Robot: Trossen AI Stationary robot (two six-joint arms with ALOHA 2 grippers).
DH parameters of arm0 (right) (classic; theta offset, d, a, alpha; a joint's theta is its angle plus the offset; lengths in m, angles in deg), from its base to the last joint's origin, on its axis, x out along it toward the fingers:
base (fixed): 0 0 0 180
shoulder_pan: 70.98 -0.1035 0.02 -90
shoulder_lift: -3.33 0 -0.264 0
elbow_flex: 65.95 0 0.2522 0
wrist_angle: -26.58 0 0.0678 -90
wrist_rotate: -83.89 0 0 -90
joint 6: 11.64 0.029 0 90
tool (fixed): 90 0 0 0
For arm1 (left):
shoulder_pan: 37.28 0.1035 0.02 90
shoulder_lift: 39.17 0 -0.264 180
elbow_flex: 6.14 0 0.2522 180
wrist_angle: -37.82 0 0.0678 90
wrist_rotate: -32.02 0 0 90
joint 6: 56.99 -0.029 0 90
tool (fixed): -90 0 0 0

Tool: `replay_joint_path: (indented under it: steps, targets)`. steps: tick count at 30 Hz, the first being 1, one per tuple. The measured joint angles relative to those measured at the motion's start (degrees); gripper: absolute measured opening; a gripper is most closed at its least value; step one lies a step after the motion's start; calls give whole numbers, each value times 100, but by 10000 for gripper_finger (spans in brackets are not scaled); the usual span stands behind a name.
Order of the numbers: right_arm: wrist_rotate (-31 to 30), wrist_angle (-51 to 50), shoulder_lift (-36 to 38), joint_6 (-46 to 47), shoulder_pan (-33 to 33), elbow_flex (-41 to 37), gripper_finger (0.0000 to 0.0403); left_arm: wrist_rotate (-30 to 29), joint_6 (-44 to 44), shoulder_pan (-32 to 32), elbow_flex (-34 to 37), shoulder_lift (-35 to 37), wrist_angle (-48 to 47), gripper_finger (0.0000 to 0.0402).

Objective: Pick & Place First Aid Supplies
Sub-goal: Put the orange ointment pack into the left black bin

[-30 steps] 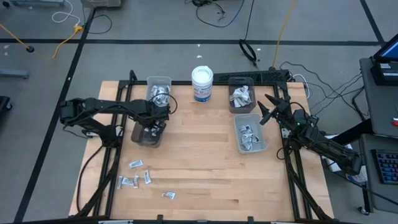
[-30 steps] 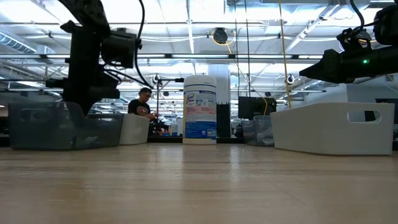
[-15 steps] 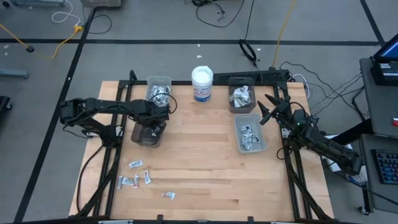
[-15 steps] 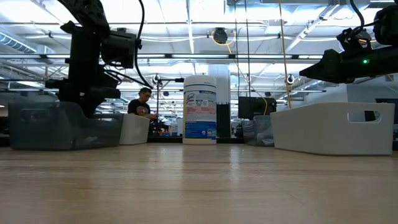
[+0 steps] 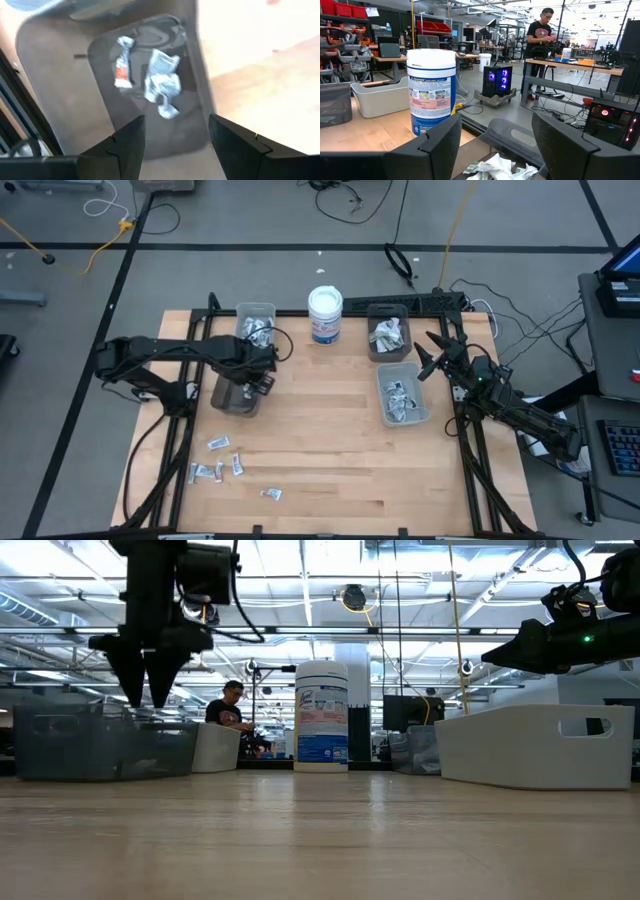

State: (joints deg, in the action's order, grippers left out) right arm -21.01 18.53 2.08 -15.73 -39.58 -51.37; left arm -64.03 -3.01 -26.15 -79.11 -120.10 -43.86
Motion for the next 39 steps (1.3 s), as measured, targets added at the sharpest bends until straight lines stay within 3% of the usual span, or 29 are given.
replay_joint_path:
  steps: [7, 18, 28, 39]
  targets:
    - [-1, 0, 0, -1, 0, 1, 238, 164, 735, -750, -558, -79, -247, 223]
    - [0, 0, -1, 0, 0, 0, 238, 512, 2320, -2626, -1806, -1334, -249, 223]
    - [0, 0, -1, 1, 2, 0, 238, 923, 3590, -3532, -3197, -2530, -249, 223]
    - [-1, 0, -1, 1, 1, 1, 238, 1116, 4806, -4438, -4168, -3454, -208, 223]
